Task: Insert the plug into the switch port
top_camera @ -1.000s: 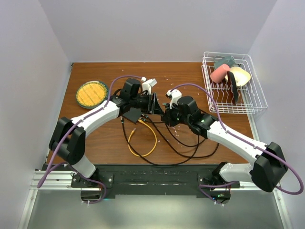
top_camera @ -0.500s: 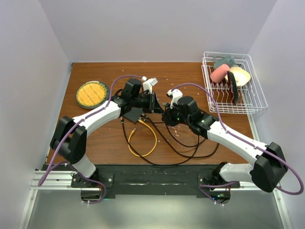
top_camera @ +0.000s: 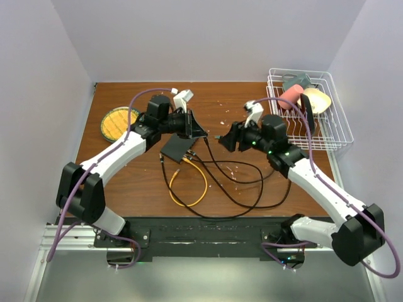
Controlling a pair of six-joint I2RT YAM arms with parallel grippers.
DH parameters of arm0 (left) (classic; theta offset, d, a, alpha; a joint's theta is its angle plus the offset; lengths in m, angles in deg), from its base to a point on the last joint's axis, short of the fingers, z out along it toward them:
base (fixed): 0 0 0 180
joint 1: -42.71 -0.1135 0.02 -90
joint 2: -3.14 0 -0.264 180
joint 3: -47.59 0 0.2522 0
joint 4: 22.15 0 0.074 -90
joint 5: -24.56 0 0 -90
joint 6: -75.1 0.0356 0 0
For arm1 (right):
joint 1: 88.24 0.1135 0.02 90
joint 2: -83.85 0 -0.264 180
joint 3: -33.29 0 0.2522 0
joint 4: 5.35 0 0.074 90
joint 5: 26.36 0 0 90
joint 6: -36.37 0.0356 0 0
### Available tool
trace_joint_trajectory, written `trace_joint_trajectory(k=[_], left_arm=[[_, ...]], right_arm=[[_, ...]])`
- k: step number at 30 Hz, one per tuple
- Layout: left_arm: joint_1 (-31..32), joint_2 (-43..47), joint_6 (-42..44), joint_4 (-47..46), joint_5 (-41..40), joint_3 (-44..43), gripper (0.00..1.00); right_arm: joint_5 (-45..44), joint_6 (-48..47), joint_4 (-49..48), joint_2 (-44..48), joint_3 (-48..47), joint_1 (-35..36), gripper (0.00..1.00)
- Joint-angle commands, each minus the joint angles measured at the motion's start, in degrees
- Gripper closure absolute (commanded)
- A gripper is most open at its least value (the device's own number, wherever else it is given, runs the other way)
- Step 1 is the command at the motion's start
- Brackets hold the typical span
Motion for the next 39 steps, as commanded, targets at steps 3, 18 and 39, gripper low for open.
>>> trace_joint_trajectory(k=[3, 18, 39], left_arm=[[-1.14, 5.25, 1.45, -10.19, 3.94, 1.81, 1.0], [-1.05, 10.27, -4.0, -30.33, 11.86, 7.44, 1.0], [0.0, 11.06, -5.23, -35.44, 16.61, 7.97, 1.0]], right_arm=[[21.38, 6.06, -11.13, -0.42, -0.64, -5.85, 0.4], [31.86, 12.75, -19.66, -2.98, -0.9, -6.2, 0.46], [32.3, 14.6, -23.18, -4.21, -0.55, -6.2, 0.62]])
